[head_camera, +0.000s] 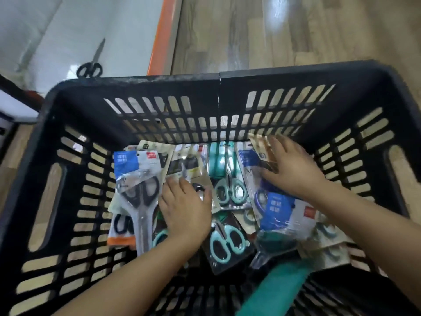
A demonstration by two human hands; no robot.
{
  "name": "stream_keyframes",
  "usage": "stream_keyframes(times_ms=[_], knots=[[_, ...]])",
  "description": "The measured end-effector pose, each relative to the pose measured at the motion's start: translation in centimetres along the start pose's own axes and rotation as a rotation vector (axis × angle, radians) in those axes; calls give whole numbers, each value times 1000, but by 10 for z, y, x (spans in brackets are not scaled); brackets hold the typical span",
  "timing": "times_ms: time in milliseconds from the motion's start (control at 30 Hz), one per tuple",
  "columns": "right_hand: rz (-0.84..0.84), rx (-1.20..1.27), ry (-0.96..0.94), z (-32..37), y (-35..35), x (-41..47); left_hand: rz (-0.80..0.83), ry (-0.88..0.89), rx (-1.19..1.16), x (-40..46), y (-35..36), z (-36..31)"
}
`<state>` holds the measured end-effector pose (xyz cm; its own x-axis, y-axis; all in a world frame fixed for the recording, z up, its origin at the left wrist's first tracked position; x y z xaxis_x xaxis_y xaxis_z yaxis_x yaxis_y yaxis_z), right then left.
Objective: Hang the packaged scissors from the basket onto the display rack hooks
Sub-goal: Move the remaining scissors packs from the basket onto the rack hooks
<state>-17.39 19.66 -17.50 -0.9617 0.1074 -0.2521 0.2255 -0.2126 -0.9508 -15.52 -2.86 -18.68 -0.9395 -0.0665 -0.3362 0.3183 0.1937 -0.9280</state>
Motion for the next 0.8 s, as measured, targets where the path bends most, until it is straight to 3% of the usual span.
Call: stream_keyframes(times_ms=[200,367,467,567,700,800], knots=[[59,-299,-146,15,18,11,-60,116,12,7,9,-10],[70,-419,-234,43,19,-4,-28,80,-24,15,5,-9],[54,-346,-321,60,16,-11,-17,41,-37,21,1,-6],[147,-292,-358,65,15,-18,4,42,-61,22,-1,-5],[190,-78,-293,53,1,-11,17,52,-63,21,-4,-6],[186,-94,-295,40,0,-6,61,28,-75,23,-3,-6]])
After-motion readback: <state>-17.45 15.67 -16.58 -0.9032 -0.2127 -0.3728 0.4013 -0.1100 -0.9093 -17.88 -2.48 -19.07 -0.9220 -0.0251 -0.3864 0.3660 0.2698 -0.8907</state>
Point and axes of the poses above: each hand's wrist, its own x-axis towards the middle knuckle, its own y-axis out of the palm, z = x × y, the point moved 9 cm from there along x, towards the middle knuckle, and after that the axes turned 5 degrees about -z, right-handed, at the moved point
